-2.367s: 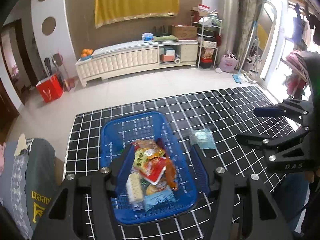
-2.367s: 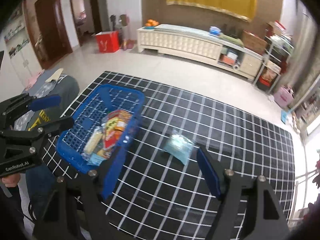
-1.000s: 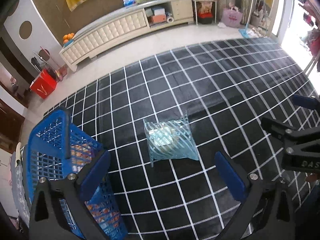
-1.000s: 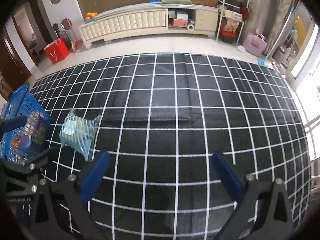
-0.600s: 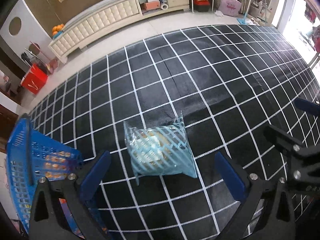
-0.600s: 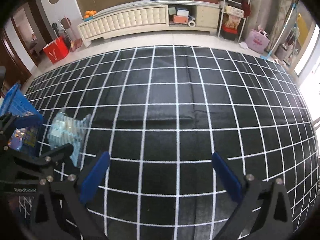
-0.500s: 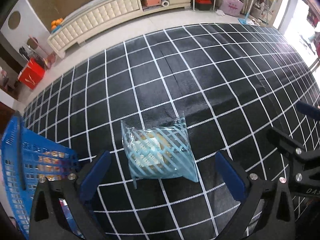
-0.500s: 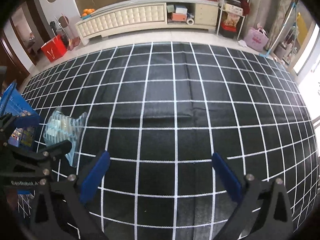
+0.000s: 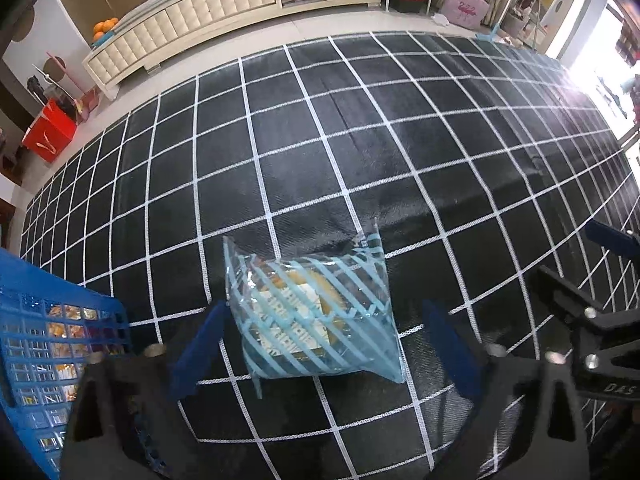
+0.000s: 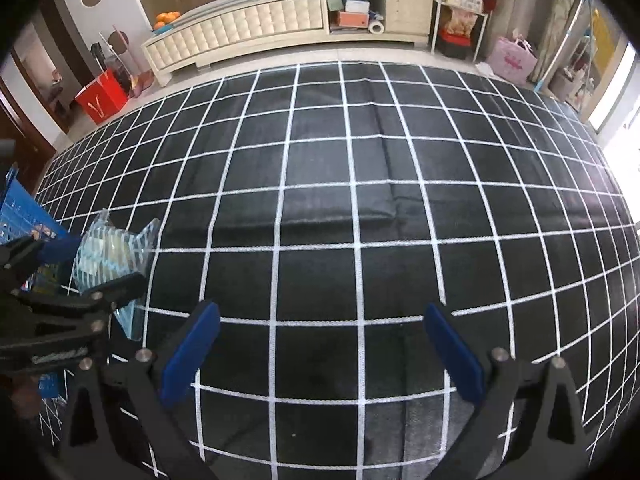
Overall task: Organize snacks
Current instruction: 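Grasp the clear blue-striped bag with the left tool, then carry the striped bag over the blue basket with the left tool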
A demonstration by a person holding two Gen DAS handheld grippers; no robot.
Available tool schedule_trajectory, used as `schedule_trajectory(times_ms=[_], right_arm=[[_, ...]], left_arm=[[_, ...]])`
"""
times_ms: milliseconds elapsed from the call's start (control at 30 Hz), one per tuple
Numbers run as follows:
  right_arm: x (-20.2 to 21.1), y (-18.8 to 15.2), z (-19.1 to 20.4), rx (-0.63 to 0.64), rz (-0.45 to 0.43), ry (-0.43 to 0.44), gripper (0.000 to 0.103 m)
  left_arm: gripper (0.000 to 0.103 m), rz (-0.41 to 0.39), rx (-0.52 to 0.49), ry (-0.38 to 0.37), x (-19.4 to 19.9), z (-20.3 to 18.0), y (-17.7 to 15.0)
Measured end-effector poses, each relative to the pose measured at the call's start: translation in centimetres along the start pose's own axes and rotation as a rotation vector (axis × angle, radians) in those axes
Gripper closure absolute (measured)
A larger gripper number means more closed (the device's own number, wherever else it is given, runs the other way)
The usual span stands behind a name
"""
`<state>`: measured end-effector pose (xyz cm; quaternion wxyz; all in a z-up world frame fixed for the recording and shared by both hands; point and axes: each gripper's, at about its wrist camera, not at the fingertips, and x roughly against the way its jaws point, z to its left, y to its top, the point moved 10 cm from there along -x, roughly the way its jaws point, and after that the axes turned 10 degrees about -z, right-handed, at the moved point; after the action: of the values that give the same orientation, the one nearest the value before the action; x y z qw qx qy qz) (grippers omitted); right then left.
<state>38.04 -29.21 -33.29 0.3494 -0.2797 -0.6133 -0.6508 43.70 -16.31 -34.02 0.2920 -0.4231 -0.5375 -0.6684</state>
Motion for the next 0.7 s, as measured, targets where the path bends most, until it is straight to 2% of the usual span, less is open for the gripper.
schedule_trajectory(times_ms=[33,200,333,400,467,700], right_arm=[[0.0,0.0,0.0,-0.001,0.0,-0.001,0.0],[0.0,0.2,-0.1,-0.002,0.0,0.002,0.0],[0.5,0.3,0.4,0.006,-0.002,-0.011,0.0],[1.0,0.2,0.6,0.003,-0.011,-0.01,0.0],[1.5,0.0,0.8,-0.002,-0.015,0.007,0.0],[3.8,-0.5,1.3,-0.007,-0.028,-0.009,0.0]], left_arm=[[0.023,0.006,-0.005,0.016,-0.5,0.1,-0.2],[0.025,0.0,0.014,0.008,-0.9,0.5,0.0],[0.037,0.001,0.018,0.021,-0.7,0.9,-0.3],[0.04,-0.006,0.044,0.0,-0.3,1.0,-0.3],[0.042,-0.007,0.07,-0.034,0.3,0.8,-0.5],[0.043,-0.054,0.038,-0.034,3.1,0.0,-1.4]])
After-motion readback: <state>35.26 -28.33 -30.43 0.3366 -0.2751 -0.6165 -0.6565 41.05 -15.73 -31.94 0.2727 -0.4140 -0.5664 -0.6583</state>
